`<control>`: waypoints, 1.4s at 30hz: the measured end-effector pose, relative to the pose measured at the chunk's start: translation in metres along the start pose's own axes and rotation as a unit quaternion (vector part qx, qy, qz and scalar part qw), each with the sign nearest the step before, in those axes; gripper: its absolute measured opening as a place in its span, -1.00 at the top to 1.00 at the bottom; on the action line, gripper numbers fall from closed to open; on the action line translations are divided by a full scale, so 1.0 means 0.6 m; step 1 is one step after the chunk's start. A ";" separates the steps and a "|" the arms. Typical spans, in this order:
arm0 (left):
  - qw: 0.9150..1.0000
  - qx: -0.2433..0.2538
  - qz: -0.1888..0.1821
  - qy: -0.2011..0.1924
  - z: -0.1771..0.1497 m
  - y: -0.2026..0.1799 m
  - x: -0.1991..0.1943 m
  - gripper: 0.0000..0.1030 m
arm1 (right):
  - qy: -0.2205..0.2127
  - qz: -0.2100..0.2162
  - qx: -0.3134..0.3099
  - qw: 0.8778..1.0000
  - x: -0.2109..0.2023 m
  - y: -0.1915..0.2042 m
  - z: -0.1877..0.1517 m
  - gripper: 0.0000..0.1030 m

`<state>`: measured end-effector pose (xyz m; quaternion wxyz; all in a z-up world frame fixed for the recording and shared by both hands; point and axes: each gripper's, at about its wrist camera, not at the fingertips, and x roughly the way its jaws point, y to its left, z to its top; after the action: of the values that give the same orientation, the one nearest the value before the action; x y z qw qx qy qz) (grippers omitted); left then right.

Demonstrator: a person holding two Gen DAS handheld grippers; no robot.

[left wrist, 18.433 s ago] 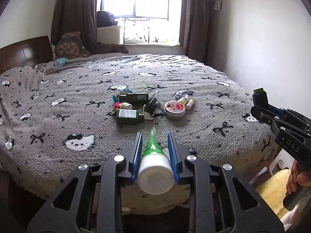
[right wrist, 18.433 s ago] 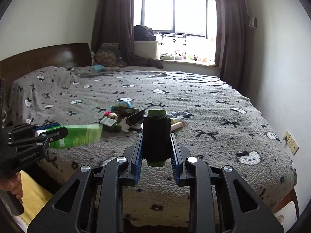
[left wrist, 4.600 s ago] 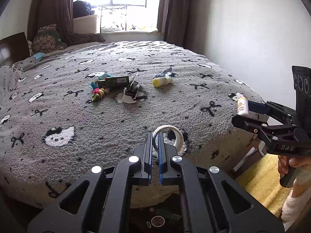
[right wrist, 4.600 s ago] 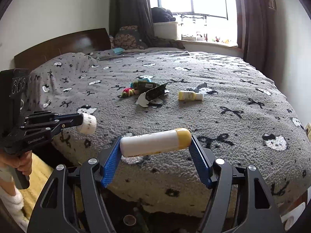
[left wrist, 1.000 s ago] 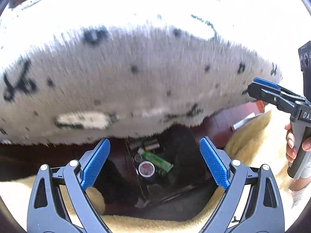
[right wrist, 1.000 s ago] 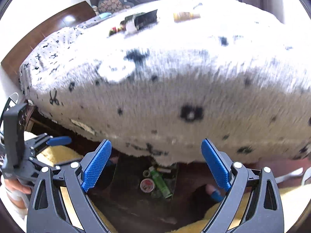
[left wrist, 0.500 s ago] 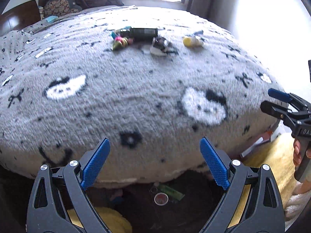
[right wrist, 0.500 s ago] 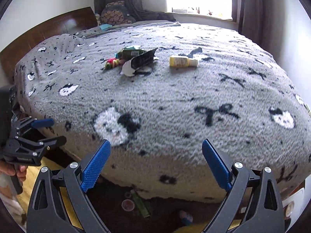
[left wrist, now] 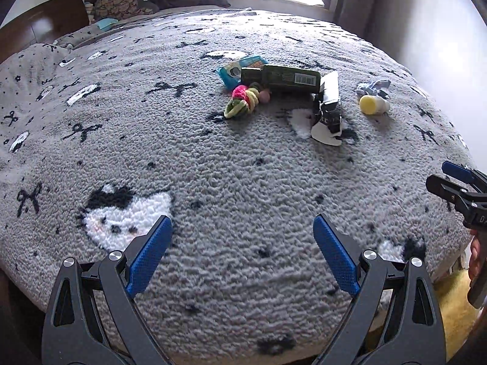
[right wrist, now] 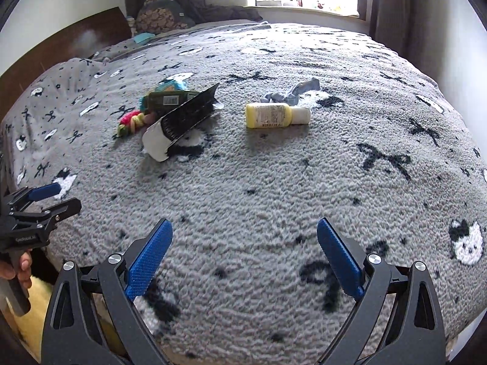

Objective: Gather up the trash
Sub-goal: 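Raise both tools back over the bed toward the remaining items, then grasp the black cardboard box with the left gripper while the right grasps the yellow bottle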

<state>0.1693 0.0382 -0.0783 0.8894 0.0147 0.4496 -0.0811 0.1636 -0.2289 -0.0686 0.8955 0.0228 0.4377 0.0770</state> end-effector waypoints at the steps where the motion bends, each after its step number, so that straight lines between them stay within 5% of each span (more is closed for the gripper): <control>1: 1.000 0.000 0.001 0.002 0.007 0.001 0.010 -0.72 | 0.001 -0.003 0.003 1.000 0.011 -0.005 0.009 -0.86; 6: 1.000 -0.003 0.000 0.010 0.036 0.000 0.050 -0.72 | -0.006 -0.034 0.024 0.999 0.074 -0.029 0.070 -0.86; 11: 1.000 -0.002 -0.009 0.007 0.049 -0.009 0.061 -0.72 | -0.013 -0.021 0.050 0.998 0.127 -0.049 0.119 -0.87; 20: 1.000 0.012 -0.023 0.002 0.072 -0.036 0.074 -0.72 | 0.006 -0.039 0.047 0.998 0.189 -0.053 0.159 -0.79; 22: 1.000 0.017 -0.022 -0.001 0.081 -0.044 0.077 -0.72 | 0.003 -0.040 0.045 0.998 0.189 -0.055 0.159 -0.65; 42: 0.997 0.074 -0.033 -0.009 0.182 -0.169 0.154 -0.62 | -0.008 -0.014 0.073 0.997 0.100 -0.132 0.110 -0.65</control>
<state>0.2942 -0.0848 -0.0829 0.8868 0.0645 0.4346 -0.1435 0.2613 -0.2959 -0.0836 0.8961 0.0826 0.4349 0.0321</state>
